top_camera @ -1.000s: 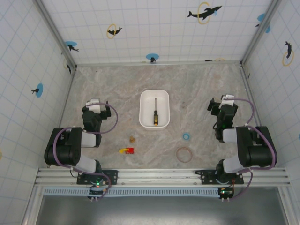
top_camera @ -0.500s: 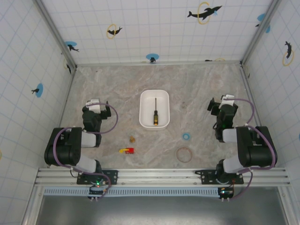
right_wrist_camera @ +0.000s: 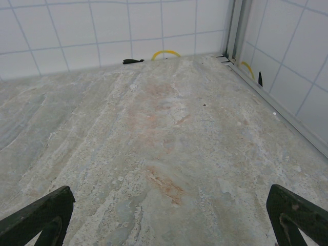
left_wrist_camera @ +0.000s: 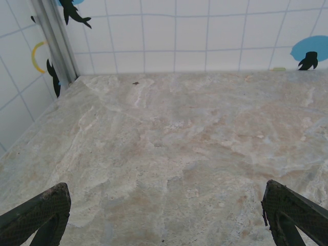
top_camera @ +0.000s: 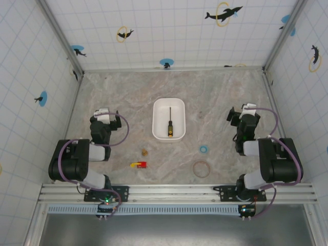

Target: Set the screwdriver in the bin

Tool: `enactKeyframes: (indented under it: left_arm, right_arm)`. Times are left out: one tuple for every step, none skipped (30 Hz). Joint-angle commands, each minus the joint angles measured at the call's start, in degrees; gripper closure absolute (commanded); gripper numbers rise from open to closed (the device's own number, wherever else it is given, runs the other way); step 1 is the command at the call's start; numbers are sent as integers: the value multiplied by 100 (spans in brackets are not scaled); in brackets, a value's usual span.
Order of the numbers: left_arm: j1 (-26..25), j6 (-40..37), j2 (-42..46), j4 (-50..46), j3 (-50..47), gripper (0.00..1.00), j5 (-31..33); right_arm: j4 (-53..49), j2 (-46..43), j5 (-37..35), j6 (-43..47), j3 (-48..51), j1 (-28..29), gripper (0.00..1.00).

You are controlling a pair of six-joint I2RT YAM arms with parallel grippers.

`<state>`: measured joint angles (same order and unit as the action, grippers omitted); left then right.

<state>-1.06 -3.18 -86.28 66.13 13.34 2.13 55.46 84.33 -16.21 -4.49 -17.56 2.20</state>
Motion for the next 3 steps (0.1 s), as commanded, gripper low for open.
enactKeyframes:
  left_arm:
    - [26, -33, -26, 137, 118, 2, -72]
    - [25, -29, -20, 137, 113, 2, -69]
    - [21, -33, -25, 132, 112, 2, -73]
  right_arm:
    - [240, -9, -40, 8, -19, -7, 1]
    - [239, -9, -41, 9, -19, -12, 1]
    - [250, -14, -40, 9, -19, -8, 1]
